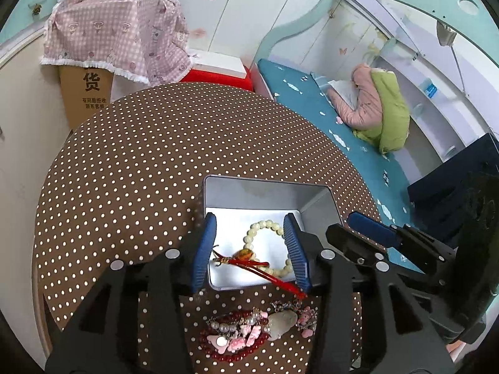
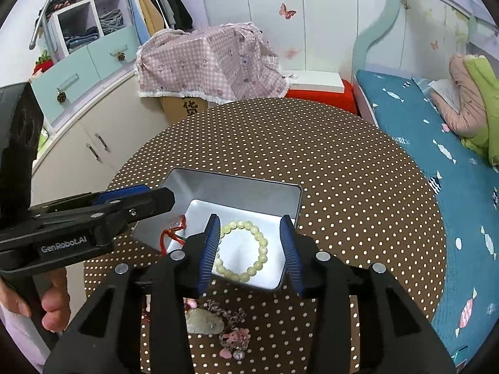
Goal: Organize jewelry
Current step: 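Open both tools to drop the bracelets into the grey box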
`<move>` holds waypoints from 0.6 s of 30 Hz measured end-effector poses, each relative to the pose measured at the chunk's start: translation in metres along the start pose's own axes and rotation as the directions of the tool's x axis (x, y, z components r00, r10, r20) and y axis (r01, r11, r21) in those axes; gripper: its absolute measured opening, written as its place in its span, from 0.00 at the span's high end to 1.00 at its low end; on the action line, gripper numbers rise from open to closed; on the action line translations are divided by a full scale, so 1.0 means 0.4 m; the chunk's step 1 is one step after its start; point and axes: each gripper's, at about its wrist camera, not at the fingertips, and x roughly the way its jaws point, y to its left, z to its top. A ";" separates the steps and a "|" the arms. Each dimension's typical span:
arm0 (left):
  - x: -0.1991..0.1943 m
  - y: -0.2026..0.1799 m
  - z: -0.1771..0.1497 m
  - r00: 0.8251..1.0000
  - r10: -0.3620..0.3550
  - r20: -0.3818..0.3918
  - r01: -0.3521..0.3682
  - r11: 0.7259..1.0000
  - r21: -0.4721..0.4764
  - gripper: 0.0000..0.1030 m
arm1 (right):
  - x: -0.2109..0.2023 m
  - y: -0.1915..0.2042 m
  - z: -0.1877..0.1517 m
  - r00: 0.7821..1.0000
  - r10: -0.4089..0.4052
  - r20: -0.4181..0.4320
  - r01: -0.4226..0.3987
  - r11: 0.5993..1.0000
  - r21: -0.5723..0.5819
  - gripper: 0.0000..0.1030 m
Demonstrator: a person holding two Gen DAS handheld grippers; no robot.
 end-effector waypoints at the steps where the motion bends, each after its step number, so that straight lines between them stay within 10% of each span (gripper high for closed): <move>1: -0.006 0.000 -0.005 1.000 0.000 0.001 0.000 1.000 0.001 0.55 | -0.005 0.003 -0.004 1.000 0.005 0.004 -0.005 1.000 0.001 0.62; 18: -0.125 0.032 -0.132 0.998 0.043 0.049 -0.043 0.999 0.004 0.51 | -0.001 0.093 -0.106 0.990 0.120 -0.068 -0.126 0.989 -0.081 0.70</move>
